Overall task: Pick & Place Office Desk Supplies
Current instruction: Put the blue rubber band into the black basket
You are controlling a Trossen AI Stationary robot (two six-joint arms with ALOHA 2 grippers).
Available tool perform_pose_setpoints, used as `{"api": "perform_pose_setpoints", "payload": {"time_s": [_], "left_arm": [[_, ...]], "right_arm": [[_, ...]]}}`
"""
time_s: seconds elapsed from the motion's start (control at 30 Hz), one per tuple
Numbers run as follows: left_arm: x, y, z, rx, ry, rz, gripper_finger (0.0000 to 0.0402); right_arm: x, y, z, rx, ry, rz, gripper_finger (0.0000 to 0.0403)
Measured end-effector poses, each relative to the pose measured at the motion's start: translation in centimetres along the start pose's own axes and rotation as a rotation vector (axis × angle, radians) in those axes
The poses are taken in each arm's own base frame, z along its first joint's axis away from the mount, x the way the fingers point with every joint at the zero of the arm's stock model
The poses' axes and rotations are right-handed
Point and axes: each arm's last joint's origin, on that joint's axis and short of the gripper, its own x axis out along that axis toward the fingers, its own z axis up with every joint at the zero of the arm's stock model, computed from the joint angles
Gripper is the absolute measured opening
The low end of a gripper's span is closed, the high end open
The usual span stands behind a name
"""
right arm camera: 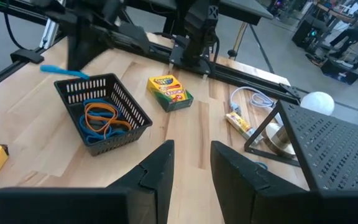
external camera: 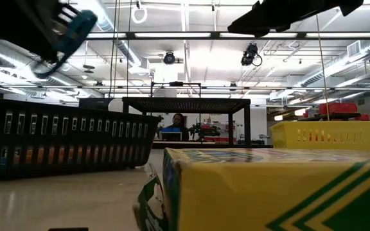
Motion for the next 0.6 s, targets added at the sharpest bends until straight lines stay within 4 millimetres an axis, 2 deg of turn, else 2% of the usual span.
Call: {"api": "perform_pose_setpoints", "payload": {"time_s": [0.17, 0.33, 0.47, 0.6], "left_arm": [[1.2, 2.8, 0.3, 0.000, 0.057, 0.009, 0.0001], [1.9, 5.0, -0.3, -0.003, 0.168, 0.037, 0.0001], [2.0, 6.1, -1.0, -0.004, 0.254, 0.061, 0.0001], [2.1, 6.5, -1.0, -0.027, 0.282, 0.012, 0.0001]], "right_arm": [[0.0, 0.0, 0.0, -0.003, -0.003, -0.001, 0.0112], [0.0, 0.0, 0.0, -0.003, 0.000, 0.000, 0.0112], [0.0, 0.0, 0.0, -0.003, 0.001, 0.000, 0.0112], [0.0, 0.0, 0.0, -0.004, 0.001, 0.000, 0.0112]]}}
